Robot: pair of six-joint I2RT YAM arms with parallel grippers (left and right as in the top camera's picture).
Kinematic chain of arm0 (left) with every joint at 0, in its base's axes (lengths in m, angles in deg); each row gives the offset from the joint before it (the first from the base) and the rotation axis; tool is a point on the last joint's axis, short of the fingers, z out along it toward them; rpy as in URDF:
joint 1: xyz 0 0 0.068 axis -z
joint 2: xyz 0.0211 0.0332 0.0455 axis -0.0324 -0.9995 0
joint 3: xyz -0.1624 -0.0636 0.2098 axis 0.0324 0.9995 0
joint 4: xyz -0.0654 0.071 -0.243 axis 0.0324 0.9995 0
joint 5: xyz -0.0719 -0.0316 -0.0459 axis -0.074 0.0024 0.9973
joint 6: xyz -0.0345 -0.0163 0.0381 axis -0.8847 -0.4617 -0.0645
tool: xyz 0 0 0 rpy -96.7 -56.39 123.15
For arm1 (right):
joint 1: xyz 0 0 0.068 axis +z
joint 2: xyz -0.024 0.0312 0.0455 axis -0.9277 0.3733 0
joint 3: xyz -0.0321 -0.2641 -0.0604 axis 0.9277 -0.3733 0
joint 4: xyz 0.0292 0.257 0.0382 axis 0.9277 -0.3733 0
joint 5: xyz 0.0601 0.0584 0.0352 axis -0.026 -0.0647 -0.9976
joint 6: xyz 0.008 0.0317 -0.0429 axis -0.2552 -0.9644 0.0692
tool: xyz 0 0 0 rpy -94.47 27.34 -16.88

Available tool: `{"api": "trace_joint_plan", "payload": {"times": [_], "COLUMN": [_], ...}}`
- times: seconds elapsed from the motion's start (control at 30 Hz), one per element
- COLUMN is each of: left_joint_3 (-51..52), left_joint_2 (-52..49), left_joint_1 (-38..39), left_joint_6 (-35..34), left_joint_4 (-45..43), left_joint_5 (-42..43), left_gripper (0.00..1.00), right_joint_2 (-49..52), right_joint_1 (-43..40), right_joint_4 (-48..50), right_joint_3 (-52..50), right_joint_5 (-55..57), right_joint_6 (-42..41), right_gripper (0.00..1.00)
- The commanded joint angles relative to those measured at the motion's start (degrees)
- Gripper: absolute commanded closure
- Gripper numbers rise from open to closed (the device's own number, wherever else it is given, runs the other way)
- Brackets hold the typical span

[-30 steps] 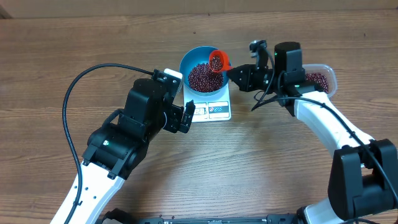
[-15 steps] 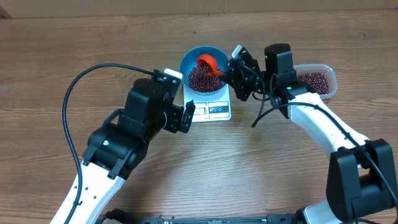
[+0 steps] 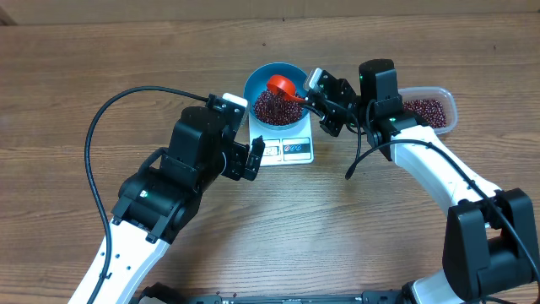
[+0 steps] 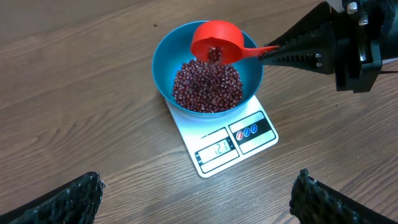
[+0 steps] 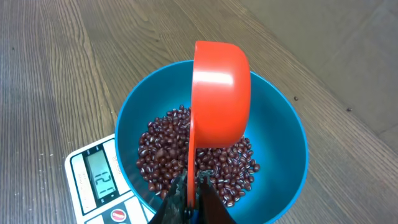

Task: Scoop item into bowl and weigh 150g on scale
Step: 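Tilt the scoop to pour beans into the blue bowl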

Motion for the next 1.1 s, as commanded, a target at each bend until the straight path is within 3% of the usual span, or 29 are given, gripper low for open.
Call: {"api": "trace_joint_plan", "payload": {"times": [0.0, 0.63, 0.9, 1.07], "left_joint_3": [-0.1, -0.1, -0.1, -0.1], "left_joint_2": [0.0, 0.0, 0.0, 0.0], "left_joint_1": [-0.3, -0.3, -0.3, -0.3], "left_joint_6": [-0.4, -0.4, -0.4, -0.4], "left_joint_4": [0.0, -0.1, -0.1, -0.1], "left_joint_5": [0.5, 0.5, 0.5, 0.5], "left_gripper": [0.01, 0.0, 0.0, 0.0], "right_joint_2": [0.1, 0.1, 0.0, -5.0], "right_joint_1": [0.1, 0.1, 0.1, 0.1], "right_joint_4": [0.4, 0.4, 0.6, -0.3], "right_joint_3": [0.1, 0.1, 0.1, 0.2], "right_joint_5": [0.3, 0.3, 0.5, 8.4], "right_joint_6": [0.5, 0.6, 4.2, -8.5], "right_gripper": [0.96, 0.96, 0.96, 0.96]}}
